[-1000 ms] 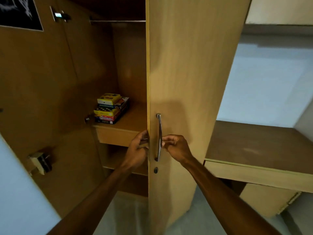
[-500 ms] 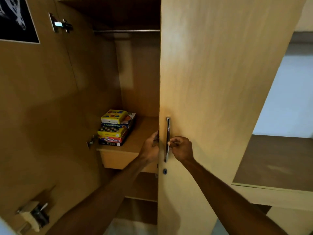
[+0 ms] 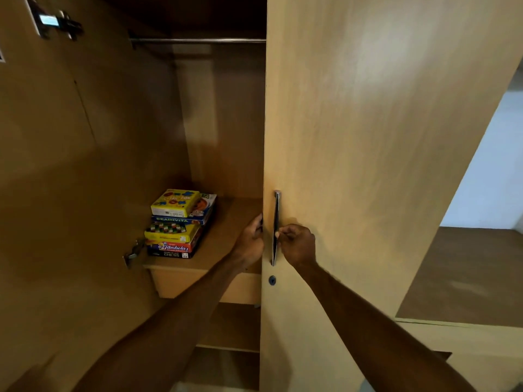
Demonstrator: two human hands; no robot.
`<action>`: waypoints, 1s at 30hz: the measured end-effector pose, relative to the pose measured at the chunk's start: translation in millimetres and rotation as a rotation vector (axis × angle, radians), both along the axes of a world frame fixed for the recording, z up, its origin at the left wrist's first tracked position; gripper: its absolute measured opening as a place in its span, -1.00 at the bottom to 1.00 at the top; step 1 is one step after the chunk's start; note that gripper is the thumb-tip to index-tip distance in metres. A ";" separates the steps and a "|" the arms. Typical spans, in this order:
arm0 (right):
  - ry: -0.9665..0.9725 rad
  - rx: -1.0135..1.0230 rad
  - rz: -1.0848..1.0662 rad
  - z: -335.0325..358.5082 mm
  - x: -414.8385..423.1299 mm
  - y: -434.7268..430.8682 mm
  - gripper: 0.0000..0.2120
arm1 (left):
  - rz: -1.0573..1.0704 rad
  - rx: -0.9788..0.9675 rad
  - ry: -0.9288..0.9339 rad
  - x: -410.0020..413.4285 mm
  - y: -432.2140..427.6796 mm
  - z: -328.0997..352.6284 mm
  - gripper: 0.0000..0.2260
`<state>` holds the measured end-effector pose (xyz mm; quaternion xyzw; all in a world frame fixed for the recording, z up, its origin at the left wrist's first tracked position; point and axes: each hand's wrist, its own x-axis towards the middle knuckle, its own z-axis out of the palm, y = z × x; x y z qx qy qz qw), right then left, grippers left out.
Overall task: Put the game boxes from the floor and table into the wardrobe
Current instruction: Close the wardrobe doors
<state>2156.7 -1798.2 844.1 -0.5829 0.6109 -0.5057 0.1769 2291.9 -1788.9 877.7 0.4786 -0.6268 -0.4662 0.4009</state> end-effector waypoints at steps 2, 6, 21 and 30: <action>-0.010 0.002 0.000 -2.7 -0.3 -6.3 -0.87 | -0.010 0.015 0.017 1.9 -7.9 -3.5 -0.51; -0.002 -0.005 0.004 -7.1 -2.0 -14.1 -0.85 | -0.023 0.012 0.006 5.4 -18.4 -9.7 -0.36; -0.122 0.219 0.244 -84.5 14.8 87.8 -0.85 | 0.387 0.053 0.157 69.8 114.9 -102.1 -0.64; -0.172 0.423 0.704 -92.8 120.0 169.2 -0.82 | 0.834 0.028 0.070 150.8 268.1 -119.8 -0.69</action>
